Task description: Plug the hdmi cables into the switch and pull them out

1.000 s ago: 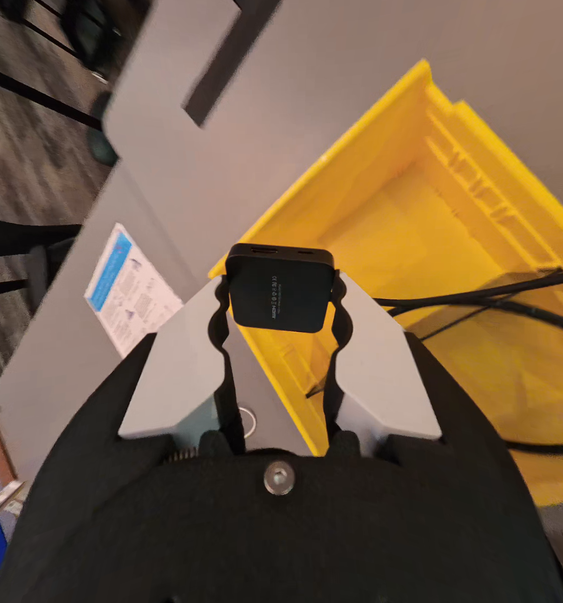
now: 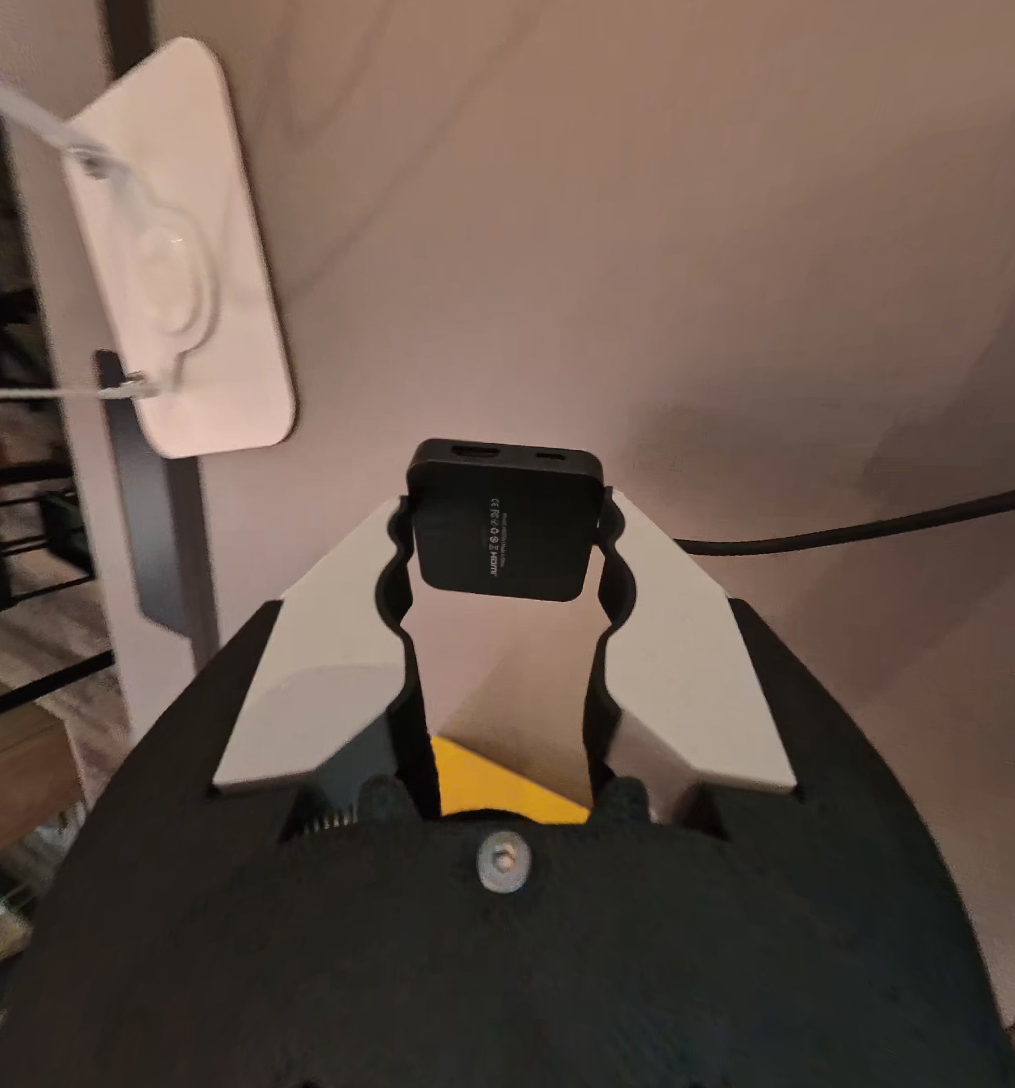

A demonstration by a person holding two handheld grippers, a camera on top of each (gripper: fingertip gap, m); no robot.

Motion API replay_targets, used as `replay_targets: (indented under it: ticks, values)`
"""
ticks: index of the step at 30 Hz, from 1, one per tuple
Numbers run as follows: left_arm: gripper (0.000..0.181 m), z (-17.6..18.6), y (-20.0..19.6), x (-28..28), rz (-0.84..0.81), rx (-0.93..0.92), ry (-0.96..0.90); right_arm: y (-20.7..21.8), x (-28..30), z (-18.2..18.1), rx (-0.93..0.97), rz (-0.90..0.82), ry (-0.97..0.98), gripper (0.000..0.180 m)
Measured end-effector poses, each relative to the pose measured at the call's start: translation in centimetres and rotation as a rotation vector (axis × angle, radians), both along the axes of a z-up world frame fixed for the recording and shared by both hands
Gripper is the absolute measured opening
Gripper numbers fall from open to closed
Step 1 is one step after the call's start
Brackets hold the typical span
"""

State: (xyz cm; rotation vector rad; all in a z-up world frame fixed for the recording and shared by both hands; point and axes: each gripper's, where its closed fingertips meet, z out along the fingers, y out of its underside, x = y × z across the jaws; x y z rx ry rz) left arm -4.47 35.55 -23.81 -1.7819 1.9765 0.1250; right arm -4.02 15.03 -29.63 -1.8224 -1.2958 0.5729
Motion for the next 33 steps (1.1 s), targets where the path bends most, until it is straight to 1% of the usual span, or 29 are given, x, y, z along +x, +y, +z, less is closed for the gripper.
replay_targets:
  ticks: [5,11,13,17,18,19,20,21,24,27,29,33]
  values:
    - [0.061,-4.3,-0.9,1.5,-0.056,-0.084,0.098,-0.1,0.0,-0.2,0.016,0.012,-0.020,0.013]
    - [0.061,-8.2,-2.2,2.6,-0.113,-0.165,0.200,-0.2,0.2,-0.6,0.020,0.022,-0.031,0.013]
    - [0.061,-9.0,-2.3,2.8,-0.125,-0.172,0.230,-0.2,0.3,-0.7,0.020,0.023,-0.038,0.013]
    - [0.061,-9.1,-2.0,3.2,-0.126,-0.176,0.252,-0.2,0.4,-0.7,0.025,0.023,-0.040,0.013]
    - [0.061,-9.1,-1.9,3.1,-0.124,-0.171,0.259,-0.2,0.4,-0.7,0.026,0.023,-0.040,0.013]
    - [0.065,-8.9,-1.7,3.1,-0.125,-0.154,0.260,-0.2,0.4,-0.7,0.026,0.024,-0.040,0.013]
    - [0.074,-8.6,-1.8,3.0,-0.122,-0.154,0.253,-0.2,0.4,-0.7,0.024,0.025,-0.039,0.013]
    - [0.078,-8.3,-1.9,2.9,-0.112,-0.157,0.243,-0.3,0.3,-0.7,0.024,0.026,-0.039,0.013]
    - [0.082,-6.9,-2.1,1.4,-0.109,-0.126,0.250,-0.4,0.2,-0.6,0.026,0.032,-0.036,0.013]
    - [0.080,-4.6,-2.1,-0.5,-0.081,-0.093,0.214,-0.5,0.1,-0.6,0.023,0.038,-0.035,0.013]
    - [0.077,-2.7,-1.4,-2.5,-0.039,-0.048,0.193,-0.6,0.0,-0.7,0.022,0.039,-0.038,0.013]
    - [0.067,1.5,0.1,-9.0,0.091,-0.004,0.138,-0.6,0.0,-0.6,0.023,0.037,-0.038,0.013]
